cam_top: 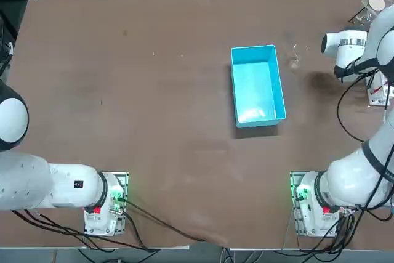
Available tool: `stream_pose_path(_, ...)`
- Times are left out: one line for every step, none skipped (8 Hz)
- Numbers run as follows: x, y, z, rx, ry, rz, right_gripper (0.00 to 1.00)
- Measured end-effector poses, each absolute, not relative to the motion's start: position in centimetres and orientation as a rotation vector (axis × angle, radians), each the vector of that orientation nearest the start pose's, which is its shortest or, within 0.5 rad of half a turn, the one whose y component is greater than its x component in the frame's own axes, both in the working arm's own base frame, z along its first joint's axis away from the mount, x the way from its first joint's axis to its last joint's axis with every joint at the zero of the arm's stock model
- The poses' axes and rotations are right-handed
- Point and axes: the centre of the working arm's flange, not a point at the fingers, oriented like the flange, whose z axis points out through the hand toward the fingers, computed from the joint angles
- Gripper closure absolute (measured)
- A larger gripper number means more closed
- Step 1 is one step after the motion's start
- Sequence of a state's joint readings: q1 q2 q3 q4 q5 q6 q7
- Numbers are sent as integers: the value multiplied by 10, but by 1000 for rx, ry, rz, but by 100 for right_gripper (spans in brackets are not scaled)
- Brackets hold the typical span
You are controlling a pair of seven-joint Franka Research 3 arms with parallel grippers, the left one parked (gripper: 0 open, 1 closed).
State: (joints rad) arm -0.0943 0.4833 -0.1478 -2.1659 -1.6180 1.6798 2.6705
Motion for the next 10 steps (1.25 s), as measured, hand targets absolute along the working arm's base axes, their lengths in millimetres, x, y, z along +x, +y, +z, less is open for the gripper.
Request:
stream_pose_path(490,-220,205,1107,-1286,1120,94)
stream_pose_path(490,-219,209,1109,-1287,1119,94)
stream_pose_path(490,-217,211,1112,-1287,1116,94)
stream_pose_path(491,-216,215,1113,-1281,1110,94)
stream_pose_path(492,-216,223,1110,-1278,1103,94)
stream_pose_path(493,-215,236,1109,-1283,1084,94)
stream_pose_path(496,-212,250,1114,-1290,1072,94)
stream_pose_path(499,-207,263,1125,-1297,1058,94)
stream_pose_path(501,-199,273,1138,-1309,1037,94)
stream_pose_path(506,-188,279,1153,-1326,1022,95)
